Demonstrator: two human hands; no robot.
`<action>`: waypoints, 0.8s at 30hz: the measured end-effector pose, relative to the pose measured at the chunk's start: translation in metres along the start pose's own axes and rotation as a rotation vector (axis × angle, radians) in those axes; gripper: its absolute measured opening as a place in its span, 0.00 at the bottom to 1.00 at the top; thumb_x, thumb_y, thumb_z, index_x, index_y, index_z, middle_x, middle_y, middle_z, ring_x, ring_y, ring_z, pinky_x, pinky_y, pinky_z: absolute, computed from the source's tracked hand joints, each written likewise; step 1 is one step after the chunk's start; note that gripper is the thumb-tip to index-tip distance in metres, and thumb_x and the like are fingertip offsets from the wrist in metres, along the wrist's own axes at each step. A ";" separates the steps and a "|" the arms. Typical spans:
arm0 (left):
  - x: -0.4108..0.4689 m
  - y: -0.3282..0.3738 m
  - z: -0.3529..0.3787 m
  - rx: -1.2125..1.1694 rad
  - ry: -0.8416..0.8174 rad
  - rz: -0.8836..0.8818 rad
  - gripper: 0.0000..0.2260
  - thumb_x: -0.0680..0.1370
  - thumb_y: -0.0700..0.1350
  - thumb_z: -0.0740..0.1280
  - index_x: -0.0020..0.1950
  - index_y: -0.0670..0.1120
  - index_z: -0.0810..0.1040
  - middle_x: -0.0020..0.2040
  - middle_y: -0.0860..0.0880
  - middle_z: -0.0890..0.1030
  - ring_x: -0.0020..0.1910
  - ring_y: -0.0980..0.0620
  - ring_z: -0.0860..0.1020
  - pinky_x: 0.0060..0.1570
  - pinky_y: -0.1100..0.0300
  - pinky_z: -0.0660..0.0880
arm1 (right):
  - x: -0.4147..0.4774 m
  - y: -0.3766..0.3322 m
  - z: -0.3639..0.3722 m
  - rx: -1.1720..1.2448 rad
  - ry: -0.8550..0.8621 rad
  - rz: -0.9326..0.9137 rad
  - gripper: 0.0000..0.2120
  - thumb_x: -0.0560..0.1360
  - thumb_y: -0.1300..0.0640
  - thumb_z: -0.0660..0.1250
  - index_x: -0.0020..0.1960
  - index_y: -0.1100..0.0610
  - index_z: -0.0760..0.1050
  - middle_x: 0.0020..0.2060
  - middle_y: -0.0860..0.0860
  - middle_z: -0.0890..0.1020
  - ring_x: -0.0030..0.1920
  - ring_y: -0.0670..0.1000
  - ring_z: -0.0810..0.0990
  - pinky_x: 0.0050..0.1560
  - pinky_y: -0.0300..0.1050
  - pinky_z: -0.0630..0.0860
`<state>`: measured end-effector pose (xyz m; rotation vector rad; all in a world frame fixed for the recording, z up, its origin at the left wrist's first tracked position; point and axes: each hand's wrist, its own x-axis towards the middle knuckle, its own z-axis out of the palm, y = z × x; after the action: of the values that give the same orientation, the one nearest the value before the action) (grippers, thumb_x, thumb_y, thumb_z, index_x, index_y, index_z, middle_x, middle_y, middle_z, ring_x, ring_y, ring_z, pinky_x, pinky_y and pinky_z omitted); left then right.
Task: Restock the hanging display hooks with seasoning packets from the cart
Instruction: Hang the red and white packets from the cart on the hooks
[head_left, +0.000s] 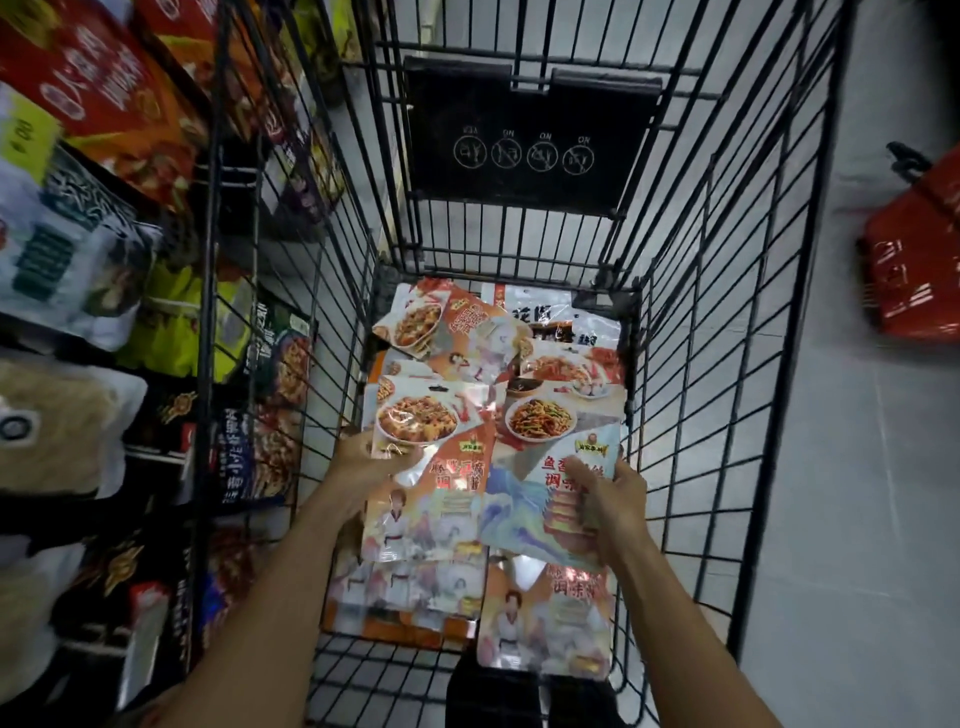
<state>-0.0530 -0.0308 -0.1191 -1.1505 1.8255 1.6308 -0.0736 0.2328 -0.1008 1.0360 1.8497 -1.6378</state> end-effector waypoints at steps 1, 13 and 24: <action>-0.002 -0.005 -0.002 -0.038 -0.028 -0.021 0.13 0.68 0.33 0.75 0.49 0.43 0.80 0.39 0.50 0.83 0.35 0.54 0.80 0.27 0.66 0.76 | 0.001 0.002 0.000 -0.002 0.013 0.023 0.03 0.74 0.62 0.70 0.44 0.59 0.77 0.44 0.62 0.84 0.41 0.62 0.84 0.45 0.66 0.80; -0.004 -0.020 0.003 -0.011 -0.016 -0.160 0.24 0.67 0.35 0.77 0.60 0.37 0.74 0.29 0.45 0.81 0.20 0.52 0.74 0.22 0.63 0.73 | 0.009 0.008 0.000 0.022 -0.021 0.133 0.08 0.74 0.65 0.69 0.52 0.61 0.76 0.42 0.58 0.84 0.39 0.57 0.84 0.39 0.51 0.81; -0.043 -0.003 0.013 -0.022 0.163 0.107 0.10 0.69 0.37 0.76 0.39 0.43 0.75 0.32 0.46 0.77 0.28 0.51 0.72 0.19 0.67 0.67 | -0.023 -0.020 -0.002 -0.096 -0.060 -0.043 0.06 0.74 0.61 0.71 0.49 0.61 0.77 0.42 0.60 0.84 0.40 0.59 0.85 0.39 0.52 0.82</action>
<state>-0.0289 -0.0055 -0.0906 -1.2478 2.0070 1.6618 -0.0751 0.2291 -0.0701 0.9031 1.9036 -1.5703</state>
